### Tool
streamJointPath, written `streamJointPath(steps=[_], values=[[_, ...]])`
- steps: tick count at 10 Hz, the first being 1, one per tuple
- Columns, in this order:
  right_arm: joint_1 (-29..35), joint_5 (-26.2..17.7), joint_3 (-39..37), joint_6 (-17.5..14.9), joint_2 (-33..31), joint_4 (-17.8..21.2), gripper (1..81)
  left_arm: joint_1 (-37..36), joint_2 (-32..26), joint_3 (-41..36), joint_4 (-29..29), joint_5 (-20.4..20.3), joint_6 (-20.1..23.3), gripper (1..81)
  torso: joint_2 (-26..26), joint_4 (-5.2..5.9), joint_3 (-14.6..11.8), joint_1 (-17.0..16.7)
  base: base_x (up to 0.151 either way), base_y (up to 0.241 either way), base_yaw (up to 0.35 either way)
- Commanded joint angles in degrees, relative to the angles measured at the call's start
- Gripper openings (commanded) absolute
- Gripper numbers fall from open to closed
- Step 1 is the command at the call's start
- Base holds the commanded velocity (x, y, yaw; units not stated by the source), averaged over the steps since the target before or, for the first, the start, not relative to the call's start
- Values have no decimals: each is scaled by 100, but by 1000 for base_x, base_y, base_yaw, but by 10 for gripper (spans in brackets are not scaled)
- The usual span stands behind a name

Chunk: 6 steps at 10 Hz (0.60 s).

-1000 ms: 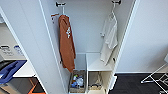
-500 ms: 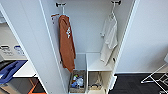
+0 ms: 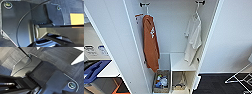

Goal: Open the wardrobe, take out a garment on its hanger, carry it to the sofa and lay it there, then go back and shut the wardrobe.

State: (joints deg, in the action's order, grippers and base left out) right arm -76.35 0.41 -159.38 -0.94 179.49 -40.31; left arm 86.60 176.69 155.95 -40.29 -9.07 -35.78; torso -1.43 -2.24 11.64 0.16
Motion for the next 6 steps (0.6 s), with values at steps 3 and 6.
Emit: streamJointPath(steps=[3, 6], values=[[1002, -701, -206, -126, 344, -1865, 811, -147, 130, -12, -32, 221, 27, 811, 2, 0, 0, 0, 0, 0, 0], [1450, -709, -180, -126, 551, -2620, 811, -148, 139, -12, -14, 221, 27, 811, 2, 0, 0, 0, 0, 0, 0]])
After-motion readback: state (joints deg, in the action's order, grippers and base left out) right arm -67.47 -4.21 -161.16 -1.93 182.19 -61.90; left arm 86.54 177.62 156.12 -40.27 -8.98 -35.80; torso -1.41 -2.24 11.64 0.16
